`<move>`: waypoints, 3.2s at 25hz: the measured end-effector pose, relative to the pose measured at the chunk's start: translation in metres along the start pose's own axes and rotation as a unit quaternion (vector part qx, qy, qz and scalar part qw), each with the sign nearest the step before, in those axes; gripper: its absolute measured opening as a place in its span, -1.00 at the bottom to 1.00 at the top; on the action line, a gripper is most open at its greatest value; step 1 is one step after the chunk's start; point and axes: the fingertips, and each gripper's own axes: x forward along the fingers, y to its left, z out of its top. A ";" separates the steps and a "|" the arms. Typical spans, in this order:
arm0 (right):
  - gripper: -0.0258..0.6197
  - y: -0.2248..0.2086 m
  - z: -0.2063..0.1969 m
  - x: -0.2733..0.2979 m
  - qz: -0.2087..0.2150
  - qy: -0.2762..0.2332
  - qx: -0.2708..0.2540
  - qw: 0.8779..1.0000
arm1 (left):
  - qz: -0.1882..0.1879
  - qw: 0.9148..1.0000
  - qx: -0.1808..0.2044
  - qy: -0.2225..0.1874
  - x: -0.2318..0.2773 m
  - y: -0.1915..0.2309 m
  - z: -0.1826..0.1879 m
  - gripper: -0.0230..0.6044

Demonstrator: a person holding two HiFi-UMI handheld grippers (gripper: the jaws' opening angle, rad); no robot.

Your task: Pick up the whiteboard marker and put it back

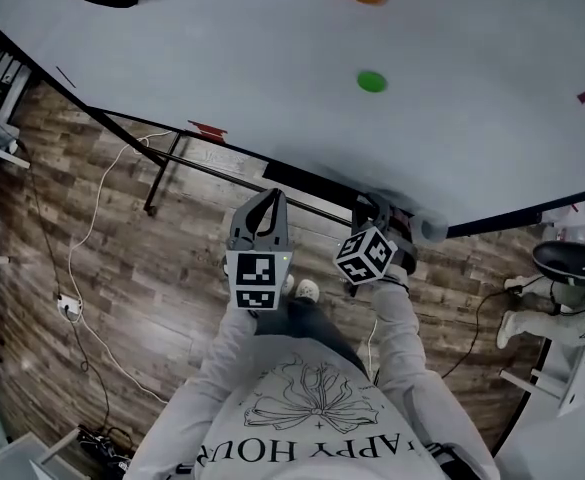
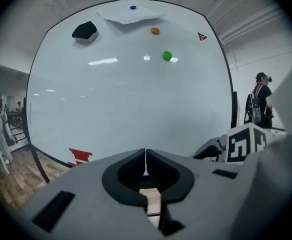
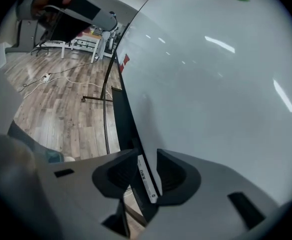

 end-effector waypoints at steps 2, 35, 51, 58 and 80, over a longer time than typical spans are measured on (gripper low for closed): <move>-0.56 0.003 -0.002 0.009 0.010 0.010 -0.016 1.000 | 0.000 1.000 -0.001 0.004 0.003 0.003 -0.003 -0.90; -0.70 0.025 -0.013 0.057 0.063 0.103 -0.095 0.988 | 0.008 0.998 -0.033 0.050 0.015 0.032 -0.047 -0.90; -0.73 0.002 0.012 0.018 0.010 0.029 0.016 0.999 | -0.015 0.999 -0.019 0.021 0.011 0.030 -0.018 -0.90; -0.73 -0.031 0.032 -0.028 -0.027 -0.052 0.153 0.986 | -0.040 0.999 -0.011 -0.003 0.013 0.014 0.006 -0.90; -0.73 -0.168 -0.048 -0.183 -0.275 -0.232 0.454 0.815 | -0.172 0.981 0.021 -0.085 0.041 -0.106 0.095 -0.90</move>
